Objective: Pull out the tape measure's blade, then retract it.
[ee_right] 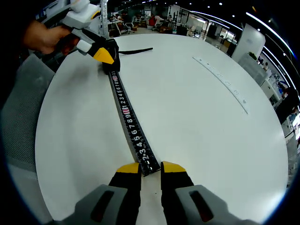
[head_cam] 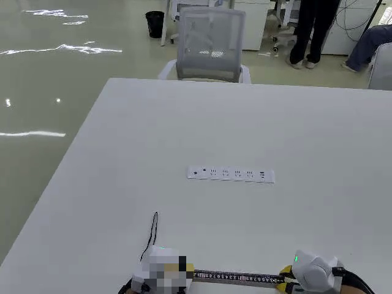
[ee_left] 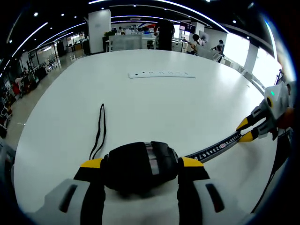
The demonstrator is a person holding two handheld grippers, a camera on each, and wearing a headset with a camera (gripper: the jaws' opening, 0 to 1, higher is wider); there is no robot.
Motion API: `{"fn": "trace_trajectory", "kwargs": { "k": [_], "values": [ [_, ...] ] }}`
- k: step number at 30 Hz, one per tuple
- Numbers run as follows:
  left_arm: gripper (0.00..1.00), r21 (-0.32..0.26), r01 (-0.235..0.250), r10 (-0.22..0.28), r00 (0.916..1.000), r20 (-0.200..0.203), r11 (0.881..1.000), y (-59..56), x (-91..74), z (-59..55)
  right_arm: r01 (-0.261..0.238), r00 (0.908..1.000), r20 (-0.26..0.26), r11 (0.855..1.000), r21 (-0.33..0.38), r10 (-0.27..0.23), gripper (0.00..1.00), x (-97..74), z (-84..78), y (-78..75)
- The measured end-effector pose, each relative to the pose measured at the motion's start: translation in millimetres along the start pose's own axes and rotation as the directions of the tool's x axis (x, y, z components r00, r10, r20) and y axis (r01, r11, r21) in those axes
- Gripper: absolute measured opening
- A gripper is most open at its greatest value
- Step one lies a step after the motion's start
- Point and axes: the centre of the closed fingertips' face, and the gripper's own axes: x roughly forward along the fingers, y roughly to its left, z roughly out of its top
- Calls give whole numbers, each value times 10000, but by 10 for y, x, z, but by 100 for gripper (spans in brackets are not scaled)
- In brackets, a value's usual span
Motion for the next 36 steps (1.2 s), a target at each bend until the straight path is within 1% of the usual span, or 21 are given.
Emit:
{"fn": "trace_trajectory", "kwargs": {
  "k": [2,5,9,10,11,12,14,16,17,18,22,25,28,33,36],
  "values": [
    [58,15,-4,4,10000,-85,10000,1,0,0,3,10000,-4,10000,16,-3,14,6,-6,-3],
    [60,-274,-79,76,9999,-111,9996,4,1,0,7,10000,-68,10000,-25,-7,13,13,-5,1],
    [62,-467,-2,10,9998,178,9989,4,-13,8,-8,9999,-117,9999,-145,6,13,10,-3,10],
    [63,-1011,183,-142,9990,418,9947,-24,-14,46,-8,9999,-121,9999,-155,6,13,12,-5,9],
    [65,-1142,219,-164,9987,487,9932,-25,-19,63,-3,9999,-123,9999,-157,1,13,13,-5,10],
    [67,-1025,145,-99,9989,454,9946,-17,-24,68,5,9999,-123,9999,-156,-7,13,13,-5,10],
    [67,-618,-145,176,9986,493,9980,-17,-11,89,0,9999,-137,9999,-163,-3,13,5,-3,20],
    [66,-627,-261,294,9982,522,9977,-14,-3,92,-13,9999,-168,9997,-231,9,13,4,-9,23],
    [63,-627,-486,516,9975,485,9968,29,-9,86,-20,9998,-177,9997,-235,16,13,3,-10,27],
    [63,-684,-388,422,9979,489,9969,16,1,93,-26,9998,-186,9997,-259,21,13,3,-13,31],
    [61,-435,-316,335,9985,438,9986,10,0,86,-28,9998,-194,9993,-360,21,13,3,-27,35],
    [60,-238,-310,315,9993,208,9992,3,15,83,-56,9998,-184,9994,-333,50,13,-12,-22,39],
    [60,-44,-322,322,9994,94,9995,5,18,75,-75,9998,-209,9994,-331,69,12,2,-36,30],
    [59,227,-265,264,9996,50,9994,6,25,74,-78,9997,-218,9995,-295,71,12,-3,-41,29],
    [59,385,-320,318,9995,69,9987,1,25,68,-68,9997,-244,9996,-292,61,12,-19,-27,37]
  ]
}}
